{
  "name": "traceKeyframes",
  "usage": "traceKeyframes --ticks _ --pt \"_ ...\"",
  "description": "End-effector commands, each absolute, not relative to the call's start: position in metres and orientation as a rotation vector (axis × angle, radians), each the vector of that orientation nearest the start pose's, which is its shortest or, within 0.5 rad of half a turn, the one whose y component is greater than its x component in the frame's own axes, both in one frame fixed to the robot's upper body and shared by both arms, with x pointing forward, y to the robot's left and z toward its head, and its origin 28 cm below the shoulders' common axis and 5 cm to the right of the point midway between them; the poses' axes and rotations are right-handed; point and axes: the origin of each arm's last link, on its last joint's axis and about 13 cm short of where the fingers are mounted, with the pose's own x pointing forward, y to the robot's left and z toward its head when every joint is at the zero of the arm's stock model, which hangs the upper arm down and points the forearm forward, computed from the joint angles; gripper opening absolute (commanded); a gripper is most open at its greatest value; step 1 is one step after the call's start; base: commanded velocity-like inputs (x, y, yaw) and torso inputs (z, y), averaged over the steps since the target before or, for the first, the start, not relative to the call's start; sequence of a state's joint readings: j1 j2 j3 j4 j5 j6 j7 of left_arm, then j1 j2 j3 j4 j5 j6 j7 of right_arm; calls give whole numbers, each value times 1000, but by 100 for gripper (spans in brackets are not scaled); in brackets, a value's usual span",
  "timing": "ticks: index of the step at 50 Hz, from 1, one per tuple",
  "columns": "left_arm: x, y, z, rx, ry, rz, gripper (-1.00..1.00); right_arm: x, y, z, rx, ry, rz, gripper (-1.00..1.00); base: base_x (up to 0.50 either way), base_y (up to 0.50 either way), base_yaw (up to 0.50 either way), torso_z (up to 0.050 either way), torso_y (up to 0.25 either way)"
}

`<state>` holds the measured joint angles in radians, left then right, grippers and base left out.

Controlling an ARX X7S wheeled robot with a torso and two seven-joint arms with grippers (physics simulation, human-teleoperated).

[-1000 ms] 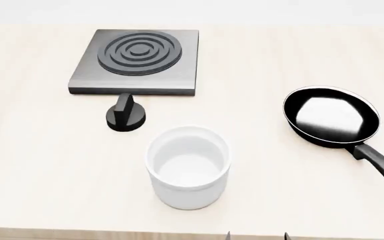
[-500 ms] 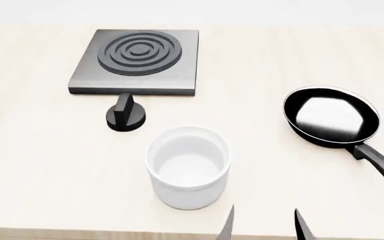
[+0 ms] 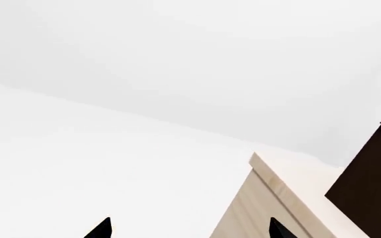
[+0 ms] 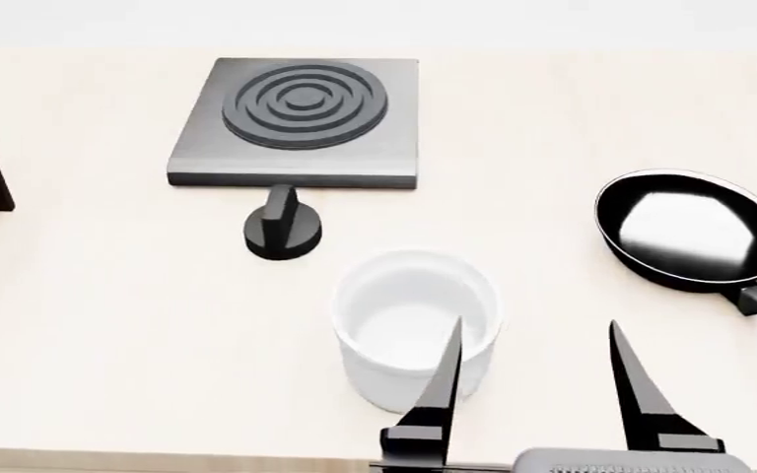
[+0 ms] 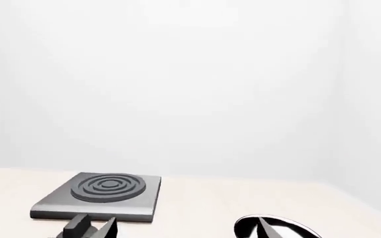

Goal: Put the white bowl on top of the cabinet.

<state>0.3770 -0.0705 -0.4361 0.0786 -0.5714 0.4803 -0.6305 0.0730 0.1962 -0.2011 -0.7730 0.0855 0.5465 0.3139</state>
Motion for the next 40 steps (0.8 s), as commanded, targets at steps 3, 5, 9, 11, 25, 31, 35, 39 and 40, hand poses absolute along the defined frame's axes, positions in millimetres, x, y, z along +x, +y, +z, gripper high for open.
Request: traceKeyframes --ticks 3,5,9,11,25,31,35,39,40 --pt "99 316 14 -370 -226 1177 100 173 -82 162 -69 -340 -38 100 0 500 0 0 0" --pt "99 316 14 -370 -227 1178 100 174 -83 162 -66 -339 -39 100 0 500 0 0 0" --pt "100 316 14 -369 -226 1176 100 174 -82 162 -64 -339 -36 100 0 500 0 0 0" --pt "100 317 14 -372 -226 1177 100 174 -82 162 -62 -338 -33 100 0 500 0 0 0" --pt "100 317 13 -374 -227 1175 100 174 -82 162 -56 -340 -28 100 0 500 0 0 0" --pt "100 317 13 -375 -229 1176 100 174 -82 162 -56 -340 -27 100 0 500 0 0 0" --pt "99 317 13 -376 -228 1177 100 175 -82 162 -54 -338 -27 100 0 500 0 0 0" --pt "99 317 13 -377 -228 1178 100 175 -82 161 -55 -336 -24 100 0 500 0 0 0" --pt "99 317 13 -377 -228 1178 100 175 -82 161 -55 -337 -24 100 0 500 0 0 0"
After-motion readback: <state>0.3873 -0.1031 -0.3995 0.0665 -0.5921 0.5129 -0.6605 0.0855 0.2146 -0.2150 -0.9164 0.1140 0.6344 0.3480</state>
